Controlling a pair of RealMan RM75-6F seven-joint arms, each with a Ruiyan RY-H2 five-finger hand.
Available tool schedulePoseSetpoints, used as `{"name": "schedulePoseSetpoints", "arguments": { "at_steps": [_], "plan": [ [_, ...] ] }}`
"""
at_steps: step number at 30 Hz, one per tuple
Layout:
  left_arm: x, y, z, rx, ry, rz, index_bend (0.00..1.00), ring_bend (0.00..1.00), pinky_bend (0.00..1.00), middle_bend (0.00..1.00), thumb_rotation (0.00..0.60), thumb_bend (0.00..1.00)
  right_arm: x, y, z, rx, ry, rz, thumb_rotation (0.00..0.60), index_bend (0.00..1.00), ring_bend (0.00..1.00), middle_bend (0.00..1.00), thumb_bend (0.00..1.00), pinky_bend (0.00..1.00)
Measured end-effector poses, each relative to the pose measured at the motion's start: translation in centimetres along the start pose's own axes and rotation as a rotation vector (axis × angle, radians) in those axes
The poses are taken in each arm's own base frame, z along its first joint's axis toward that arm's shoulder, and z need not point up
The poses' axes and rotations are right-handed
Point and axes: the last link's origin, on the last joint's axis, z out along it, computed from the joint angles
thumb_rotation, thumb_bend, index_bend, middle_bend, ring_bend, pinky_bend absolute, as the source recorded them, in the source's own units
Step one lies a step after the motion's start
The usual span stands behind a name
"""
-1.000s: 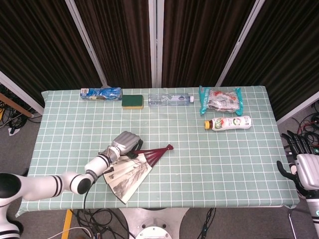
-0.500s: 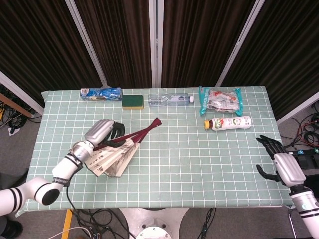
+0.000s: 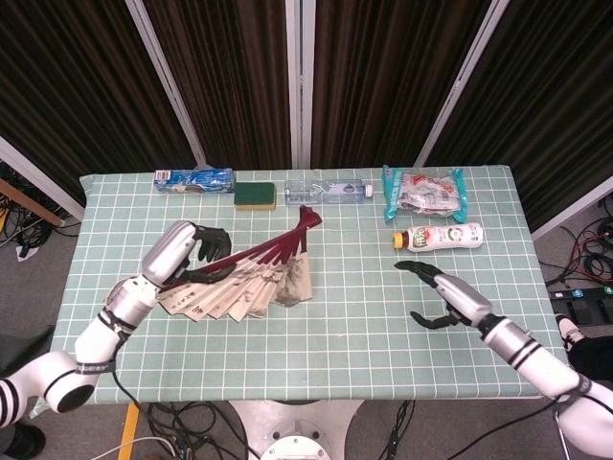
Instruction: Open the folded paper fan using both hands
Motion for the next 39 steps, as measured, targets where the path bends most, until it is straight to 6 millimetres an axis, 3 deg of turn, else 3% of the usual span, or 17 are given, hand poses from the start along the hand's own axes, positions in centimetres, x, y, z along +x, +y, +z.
{"name": "schedulePoseSetpoints", "arguments": {
  "at_steps": [7,16,23,27,32,39],
  "plan": [
    [-0.5,1.1,0.3,-0.050,0.001,0.020,0.64,0.71,0.75,0.73,0.600,0.39,-1.1,-3.3,6.6,0.058,-0.071,0.086,0.600,0.09,0.00,0.06,0.30,0.00],
    [-0.6,2.5,0.6,-0.104,-0.008,0.039,0.64,0.71,0.75,0.73,0.600,0.39,-2.1,-7.1,11.8,0.085,-0.143,0.127,0.600,0.09,0.00,0.07,0.30,0.00],
    [-0.8,2.8,0.7,-0.119,-0.012,0.043,0.64,0.71,0.75,0.73,0.600,0.39,-2.8,-8.9,13.6,0.094,-0.190,0.138,0.600,0.12,0.00,0.11,0.34,0.00],
    [-0.9,2.9,0.8,-0.121,-0.016,0.044,0.64,0.71,0.74,0.73,0.600,0.39,-3.0,-9.5,14.0,0.096,-0.210,0.143,0.600,0.17,0.00,0.13,0.41,0.00],
    [-0.9,2.9,0.9,-0.125,-0.019,0.043,0.64,0.71,0.74,0.73,0.600,0.39,-3.2,-9.7,14.5,0.097,-0.218,0.145,0.600,0.29,0.00,0.15,0.55,0.00],
    [-0.9,2.6,0.8,-0.118,-0.024,0.059,0.64,0.71,0.74,0.73,0.600,0.39,-3.3,-9.8,15.0,0.099,-0.214,0.144,0.600,0.48,0.00,0.20,0.63,0.00]
  ]
}}
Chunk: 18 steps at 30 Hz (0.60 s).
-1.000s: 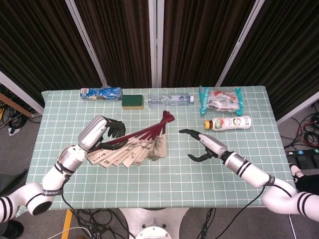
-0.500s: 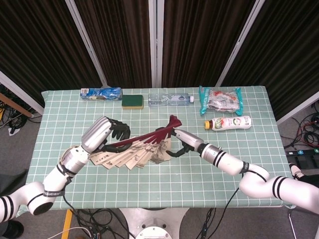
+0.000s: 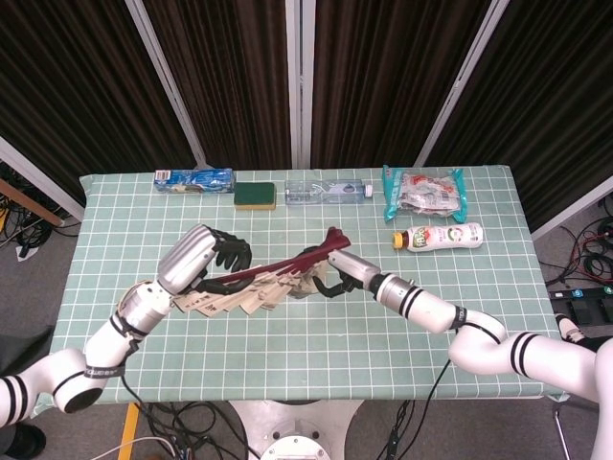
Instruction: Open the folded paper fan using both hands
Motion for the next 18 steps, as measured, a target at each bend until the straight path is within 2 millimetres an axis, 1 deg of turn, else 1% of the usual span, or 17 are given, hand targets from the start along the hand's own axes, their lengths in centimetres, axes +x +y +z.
{"name": "schedulePoseSetpoints", "arguments": {
  "at_steps": [2,9,14,18],
  "plan": [
    [0.0,-0.2,-0.1,0.005,0.000,0.014,0.64,0.71,0.74,0.73,0.600,0.39,0.2,0.1,0.0,0.000,0.009,-0.016,0.600,0.52,0.00,0.21,0.63,0.00],
    [-0.1,-1.8,-0.7,0.036,-0.004,0.127,0.64,0.71,0.73,0.73,0.600,0.39,1.4,0.7,-0.6,-0.003,0.072,-0.153,0.600,0.58,0.00,0.24,0.63,0.00],
    [-0.6,-2.9,-1.2,0.047,-0.009,0.228,0.64,0.71,0.72,0.73,0.600,0.40,2.4,1.1,-1.4,0.001,0.154,-0.312,0.600,0.63,0.00,0.27,0.63,0.00],
    [-0.8,-3.4,-1.5,0.043,0.001,0.321,0.64,0.71,0.71,0.73,0.600,0.40,3.1,1.4,-2.0,0.007,0.241,-0.468,0.600,0.64,0.00,0.28,0.63,0.00]
  ]
}}
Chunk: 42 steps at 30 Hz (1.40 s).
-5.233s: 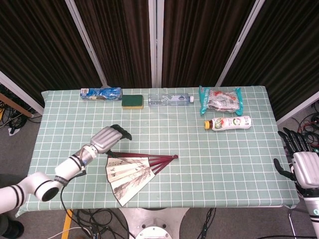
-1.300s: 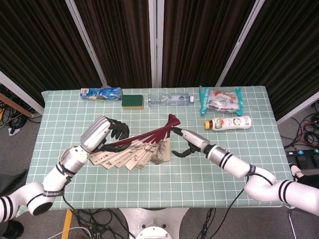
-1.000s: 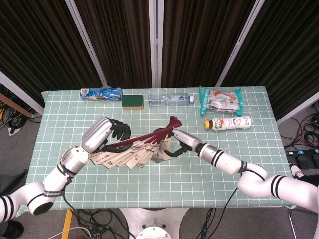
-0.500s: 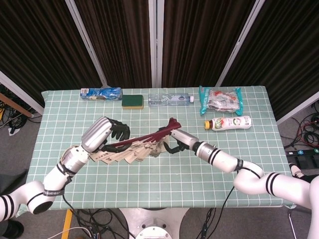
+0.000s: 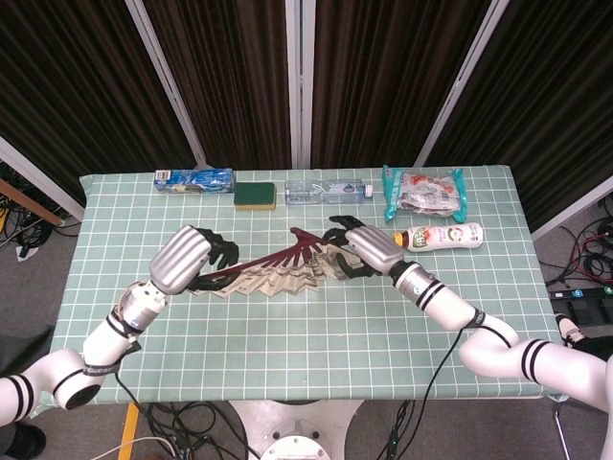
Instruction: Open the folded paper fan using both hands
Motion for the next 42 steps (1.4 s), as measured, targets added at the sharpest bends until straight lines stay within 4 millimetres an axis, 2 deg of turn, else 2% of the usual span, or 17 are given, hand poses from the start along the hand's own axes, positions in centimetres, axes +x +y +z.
{"name": "schedulePoseSetpoints", "arguments": {
  "at_steps": [10,15,30,42],
  "plan": [
    [-0.5,-0.9,-0.8,-0.003,0.038,0.313,0.64,0.71,0.71,0.72,0.600,0.40,1.9,1.3,-1.7,-0.044,0.275,-0.364,0.600,0.64,0.00,0.28,0.63,0.00],
    [-1.2,-1.1,-1.4,0.015,0.029,0.477,0.64,0.71,0.70,0.72,0.600,0.40,1.9,1.7,-2.4,-0.055,0.344,-0.473,0.600,0.64,0.00,0.28,0.63,0.00],
    [-5.0,-0.7,-3.3,0.025,0.008,0.732,0.63,0.71,0.69,0.71,0.600,0.40,-1.8,3.0,-4.2,-0.077,0.433,-0.660,0.600,0.63,0.00,0.27,0.63,0.00],
    [-7.8,-0.5,-4.4,0.055,-0.034,0.828,0.60,0.70,0.66,0.68,0.600,0.40,-5.0,4.7,-5.3,-0.126,0.453,-0.708,0.600,0.57,0.00,0.25,0.62,0.00]
  ]
}}
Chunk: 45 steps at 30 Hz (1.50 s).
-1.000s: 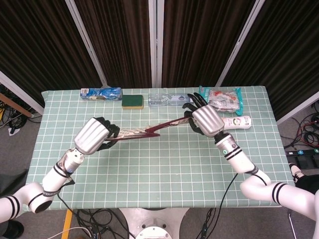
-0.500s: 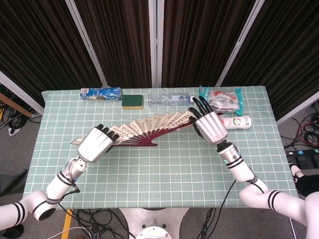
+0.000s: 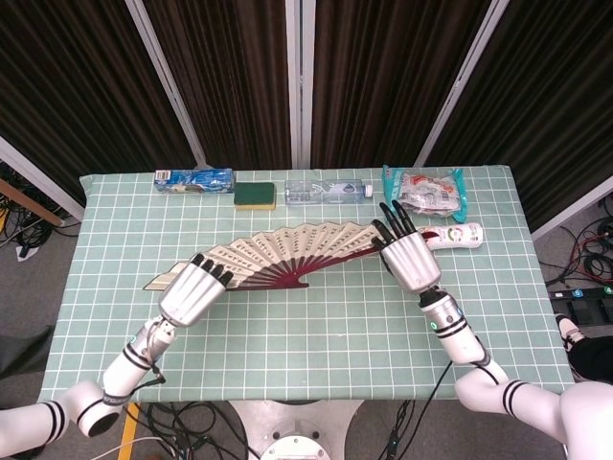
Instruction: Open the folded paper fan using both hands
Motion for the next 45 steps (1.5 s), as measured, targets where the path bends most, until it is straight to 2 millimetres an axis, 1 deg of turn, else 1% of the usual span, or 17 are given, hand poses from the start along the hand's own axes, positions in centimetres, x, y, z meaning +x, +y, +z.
{"name": "schedulePoseSetpoints", "arguments": {
  "at_steps": [4,7,10,13,15,16,17,20,22,26,30,32,34,37,39,43,45],
  "plan": [
    [-0.3,0.5,-0.3,-0.009,-0.020,0.014,0.57,0.69,0.64,0.66,0.600,0.39,-0.7,-0.4,-1.1,-0.005,-0.018,-0.004,0.600,0.47,0.00,0.22,0.58,0.00],
    [-0.5,1.1,-0.4,-0.017,-0.047,0.018,0.52,0.67,0.62,0.63,0.600,0.37,-1.2,-0.7,-2.0,-0.011,-0.037,-0.004,0.600,0.37,0.00,0.19,0.54,0.00],
    [-0.6,1.9,-0.6,-0.029,-0.062,0.012,0.47,0.66,0.62,0.61,0.600,0.26,-1.7,-1.0,-2.9,-0.019,-0.059,0.008,0.600,0.28,0.00,0.16,0.52,0.00],
    [-0.6,2.7,-0.8,-0.047,-0.076,-0.002,0.41,0.63,0.61,0.58,0.600,0.14,-2.1,-1.4,-3.7,-0.027,-0.097,0.012,0.600,0.20,0.00,0.13,0.47,0.00],
    [-0.8,3.2,-0.9,-0.060,-0.095,-0.014,0.37,0.59,0.59,0.54,0.600,0.04,-2.5,-1.5,-4.2,-0.032,-0.128,0.013,0.600,0.16,0.00,0.11,0.44,0.00],
    [-0.8,3.4,-0.9,-0.064,-0.107,-0.020,0.35,0.57,0.57,0.52,0.600,0.02,-2.7,-1.6,-4.5,-0.035,-0.152,0.015,0.600,0.14,0.00,0.10,0.41,0.00],
    [-0.9,3.6,-0.9,-0.067,-0.121,-0.027,0.32,0.52,0.55,0.48,0.600,0.00,-2.8,-1.7,-4.7,-0.038,-0.171,0.018,0.600,0.12,0.00,0.09,0.40,0.00],
    [-1.3,4.1,-1.0,-0.066,-0.186,-0.060,0.24,0.40,0.49,0.38,0.600,0.00,-3.3,-1.9,-5.3,-0.046,-0.239,0.037,0.600,0.08,0.00,0.05,0.34,0.00],
    [-1.4,4.5,-1.0,-0.063,-0.240,-0.102,0.20,0.32,0.44,0.31,0.600,0.00,-3.4,-1.9,-5.5,-0.054,-0.275,0.053,0.600,0.06,0.00,0.04,0.32,0.00],
    [-1.3,5.0,-0.9,-0.061,-0.331,-0.195,0.14,0.18,0.37,0.22,0.600,0.00,-2.9,-1.6,-5.4,-0.069,-0.304,0.073,0.600,0.05,0.00,0.03,0.28,0.00],
    [-1.3,4.9,-0.5,-0.062,-0.395,-0.306,0.09,0.08,0.28,0.14,0.600,0.00,-2.0,-1.0,-5.3,-0.084,-0.314,0.104,0.600,0.04,0.00,0.03,0.25,0.00],
    [-1.4,4.7,-0.3,-0.063,-0.428,-0.367,0.07,0.05,0.24,0.11,0.600,0.00,-1.5,-0.5,-5.2,-0.093,-0.319,0.126,0.600,0.04,0.00,0.03,0.23,0.00],
    [-1.5,4.4,-0.1,-0.060,-0.467,-0.445,0.06,0.03,0.21,0.10,0.596,0.00,-1.0,0.1,-5.3,-0.103,-0.326,0.152,0.600,0.04,0.00,0.03,0.20,0.00],
    [-1.4,3.8,0.4,-0.050,-0.506,-0.560,0.05,0.02,0.18,0.09,0.559,0.00,-0.4,1.0,-5.6,-0.121,-0.337,0.190,0.600,0.04,0.00,0.03,0.16,0.00],
    [-1.3,3.3,0.7,-0.040,-0.521,-0.639,0.05,0.02,0.18,0.09,0.544,0.00,0.0,1.7,-5.7,-0.134,-0.341,0.203,0.600,0.04,0.00,0.03,0.16,0.00],
    [-0.9,2.5,1.1,-0.014,-0.513,-0.789,0.05,0.03,0.18,0.09,0.599,0.00,0.8,3.4,-6.2,-0.167,-0.349,0.213,0.600,0.04,0.00,0.03,0.17,0.00],
    [-0.8,1.5,1.1,0.010,-0.495,-0.855,0.05,0.05,0.18,0.10,0.600,0.00,1.2,4.2,-6.6,-0.180,-0.347,0.217,0.600,0.04,0.00,0.03,0.20,0.00]
  ]
}}
